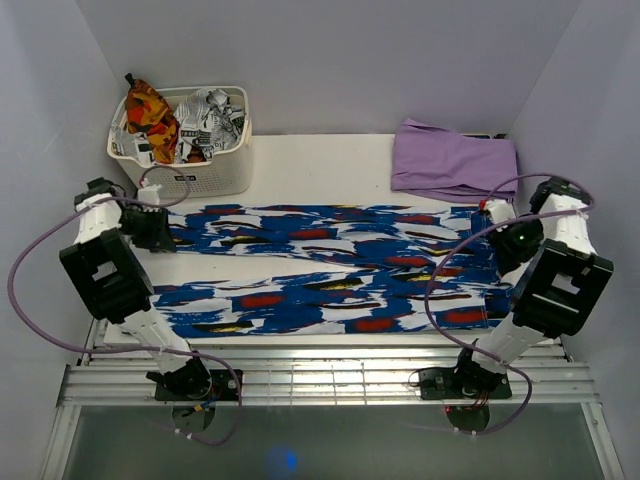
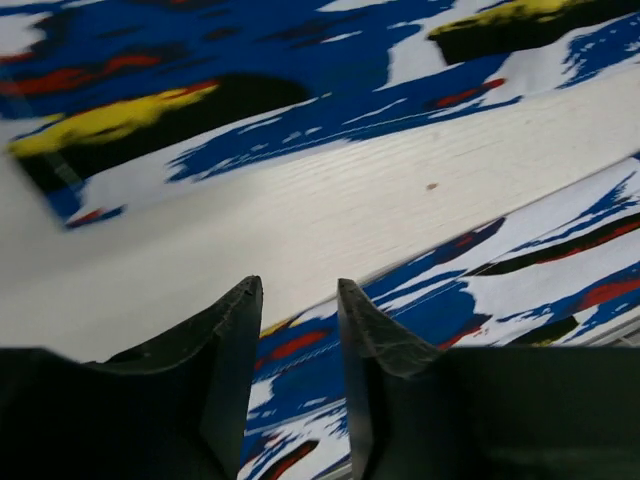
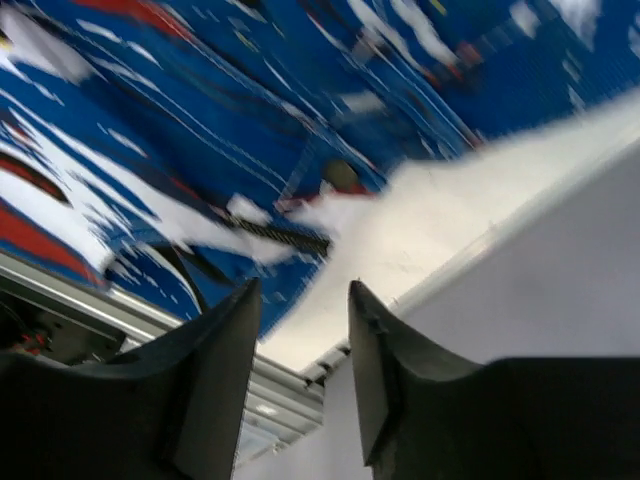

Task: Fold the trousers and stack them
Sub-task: Flatten the trousers out

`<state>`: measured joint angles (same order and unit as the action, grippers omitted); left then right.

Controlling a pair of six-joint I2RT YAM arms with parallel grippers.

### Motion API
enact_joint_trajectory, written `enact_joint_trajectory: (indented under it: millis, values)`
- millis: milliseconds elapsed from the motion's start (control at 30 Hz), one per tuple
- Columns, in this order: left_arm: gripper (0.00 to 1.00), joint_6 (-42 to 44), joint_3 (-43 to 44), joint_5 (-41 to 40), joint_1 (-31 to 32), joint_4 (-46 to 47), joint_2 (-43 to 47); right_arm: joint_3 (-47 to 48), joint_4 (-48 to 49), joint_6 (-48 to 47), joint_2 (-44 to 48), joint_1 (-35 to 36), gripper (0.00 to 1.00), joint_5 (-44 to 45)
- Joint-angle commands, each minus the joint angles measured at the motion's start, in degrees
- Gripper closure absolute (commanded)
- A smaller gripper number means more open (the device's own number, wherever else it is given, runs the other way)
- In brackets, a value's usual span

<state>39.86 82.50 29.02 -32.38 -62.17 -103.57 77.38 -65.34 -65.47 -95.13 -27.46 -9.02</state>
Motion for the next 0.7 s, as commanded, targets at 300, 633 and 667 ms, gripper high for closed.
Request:
enact_joint_trajectory:
  millis: [300, 633, 667]
  values:
    - [0.76, -1.01, -20.79, -8.71, 1.45, 7.94, 1.43, -29.65, 17.17, -0.18, 3.19, 4.61, 0.63, 15.76]
    - [0.49, -4.15, -2.54, 5.08, 3.46, 11.78, 0.83, -2.79, 5.22, 7.8, 1.53, 5.23, 0.57, -7.14]
    - [0.48, -5.74, -1.82, 5.35, 5.64, 13.81, 0.48, 0.71, 5.92, 9.3, 1.27, 5.49, 0.57, -9.59]
